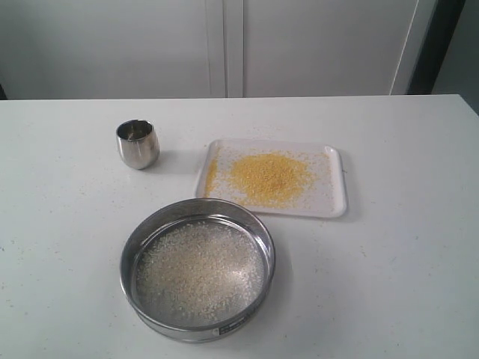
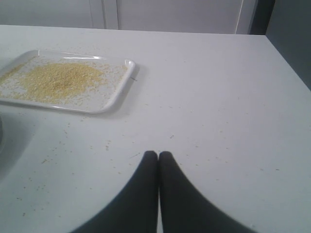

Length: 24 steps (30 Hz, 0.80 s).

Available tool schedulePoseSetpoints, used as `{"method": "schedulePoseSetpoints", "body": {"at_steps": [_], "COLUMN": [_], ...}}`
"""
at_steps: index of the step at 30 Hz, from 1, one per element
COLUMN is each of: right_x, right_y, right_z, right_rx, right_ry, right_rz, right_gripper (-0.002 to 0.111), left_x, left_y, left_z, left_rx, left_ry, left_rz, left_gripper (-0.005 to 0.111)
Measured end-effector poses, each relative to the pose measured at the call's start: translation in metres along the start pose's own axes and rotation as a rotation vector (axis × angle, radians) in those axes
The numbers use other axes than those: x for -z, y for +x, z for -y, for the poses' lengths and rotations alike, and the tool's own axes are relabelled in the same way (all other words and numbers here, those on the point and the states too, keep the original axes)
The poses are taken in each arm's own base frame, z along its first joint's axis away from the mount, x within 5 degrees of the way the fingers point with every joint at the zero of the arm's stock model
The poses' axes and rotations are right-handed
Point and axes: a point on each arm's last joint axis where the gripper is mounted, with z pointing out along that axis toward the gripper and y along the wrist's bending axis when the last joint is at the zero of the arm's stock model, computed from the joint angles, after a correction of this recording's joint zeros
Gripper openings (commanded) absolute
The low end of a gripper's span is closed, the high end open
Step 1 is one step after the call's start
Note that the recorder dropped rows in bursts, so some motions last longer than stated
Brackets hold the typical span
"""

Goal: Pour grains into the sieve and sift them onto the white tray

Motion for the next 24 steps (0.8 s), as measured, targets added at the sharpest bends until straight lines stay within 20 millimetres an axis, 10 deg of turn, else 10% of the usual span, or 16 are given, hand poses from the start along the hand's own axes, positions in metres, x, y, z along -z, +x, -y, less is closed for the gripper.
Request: {"method": "schedulePoseSetpoints", "body": {"at_steps": [24], "right_x": [0.0], "right_y": [0.0], "right_z": [0.0], "right_rx": [0.0], "right_ry": [0.0], "right_rz": [0.0], "right_gripper": [0.0], "left_x": [0.001], "left_y": [0.038], "left_z": [-0.001], "left_rx": [-0.002], "left_ry": [-0.033], "left_rz": [0.315], "left_gripper": [0.0]}}
